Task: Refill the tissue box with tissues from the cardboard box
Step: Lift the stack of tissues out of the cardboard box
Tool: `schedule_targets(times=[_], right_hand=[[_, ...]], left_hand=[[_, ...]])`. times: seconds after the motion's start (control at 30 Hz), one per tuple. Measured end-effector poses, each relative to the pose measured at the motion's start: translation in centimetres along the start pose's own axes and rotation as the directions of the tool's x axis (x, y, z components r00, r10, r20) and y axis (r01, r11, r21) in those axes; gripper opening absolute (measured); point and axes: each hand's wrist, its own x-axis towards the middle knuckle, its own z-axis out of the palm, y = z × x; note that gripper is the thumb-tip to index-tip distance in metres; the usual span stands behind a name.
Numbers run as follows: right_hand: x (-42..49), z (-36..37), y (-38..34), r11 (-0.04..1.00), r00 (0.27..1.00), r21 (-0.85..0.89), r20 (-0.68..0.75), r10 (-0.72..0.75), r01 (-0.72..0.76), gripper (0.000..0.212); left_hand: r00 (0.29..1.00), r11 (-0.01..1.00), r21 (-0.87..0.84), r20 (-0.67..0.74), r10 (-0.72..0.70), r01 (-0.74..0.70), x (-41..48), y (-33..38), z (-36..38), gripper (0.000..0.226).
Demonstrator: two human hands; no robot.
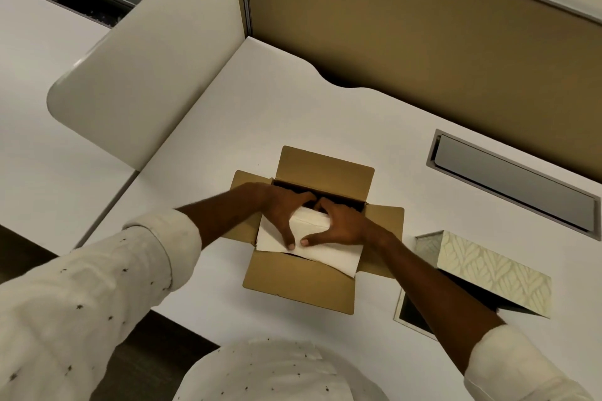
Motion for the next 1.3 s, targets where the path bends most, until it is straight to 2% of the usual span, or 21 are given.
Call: schedule_targets(times=[0.13, 0.23, 0.33, 0.47, 0.57, 0.73, 0.87, 0.97, 1.03, 1.13, 1.2, 1.3], right_hand=[[-0.6, 1.0, -0.3, 0.983, 0.962, -0.171, -0.25, -0.112, 0.07, 0.087], [-1.0, 1.7, -0.4, 0.963, 0.883, -0.247, -0.422, -0.206, 0.107, 0.083], [-1.5, 2.1, -0.5, 0.952, 0.815, -0.279, -0.517, -0.262, 0.129, 0.081], [-1.9, 2.3, -1.0, 0.937, 0.764, -0.323, -0.568, -0.305, 0.134, 0.08], [-2.3, 2.1, -1.5, 0.935, 0.731, -0.324, -0.602, -0.321, 0.144, 0.085], [-3.2, 1.4, -2.2, 0.939, 0.757, -0.328, -0.585, -0.291, 0.107, 0.103], [-4.1, 0.6, -2.0, 0.957, 0.779, -0.265, -0.573, -0.256, 0.119, 0.114], [-5.3, 0.0, -1.1, 0.973, 0.829, -0.179, -0.514, -0.221, 0.148, 0.118], [-6.4, -0.4, -0.7, 0.984, 0.857, -0.083, -0.483, -0.179, 0.159, 0.123], [-8.3, -0.8, -1.3, 0.942, 0.881, 0.23, -0.46, -0.115, 0.244, 0.124], [-10.0, -0.5, -2.2, 0.832, 0.884, 0.473, -0.465, -0.044, 0.29, 0.118], [-12.2, 0.3, -3.8, 0.63, 0.877, 0.708, -0.472, 0.086, 0.319, 0.099]], left_hand=[[0.989, 0.994, -0.042, -0.109, 0.1, -0.105, -1.5, -1.0, -0.7, 0.12], [0.972, 0.988, -0.031, -0.185, 0.143, -0.152, -2.8, -1.7, -0.9, 0.118], [0.946, 0.983, -0.013, -0.273, 0.174, -0.184, -4.1, -2.5, -0.7, 0.12], [0.911, 0.978, -0.041, -0.372, 0.177, -0.207, -5.6, -2.8, 0.1, 0.124], [0.856, 0.959, -0.094, -0.481, 0.19, -0.266, -6.5, -3.0, 0.9, 0.119], [0.77, 0.951, -0.101, -0.615, 0.17, -0.291, -7.3, -2.5, 1.7, 0.112], [0.733, 0.933, -0.12, -0.656, 0.181, -0.339, -8.5, -1.6, 0.8, 0.101], [0.74, 0.938, -0.125, -0.651, 0.169, -0.325, -10.2, -1.0, -0.6, 0.088], [0.771, 0.937, -0.165, -0.621, 0.143, -0.307, -11.7, -0.6, -1.6, 0.085], [0.833, 0.921, -0.288, -0.55, 0.067, -0.264, -14.5, 0.1, -3.4, 0.086], [0.9, 0.826, -0.515, -0.435, -0.023, -0.227, -16.3, 0.3, -4.3, 0.086], [0.978, 0.598, -0.796, -0.188, -0.091, -0.097, -18.2, 0.6, -4.6, 0.079]])
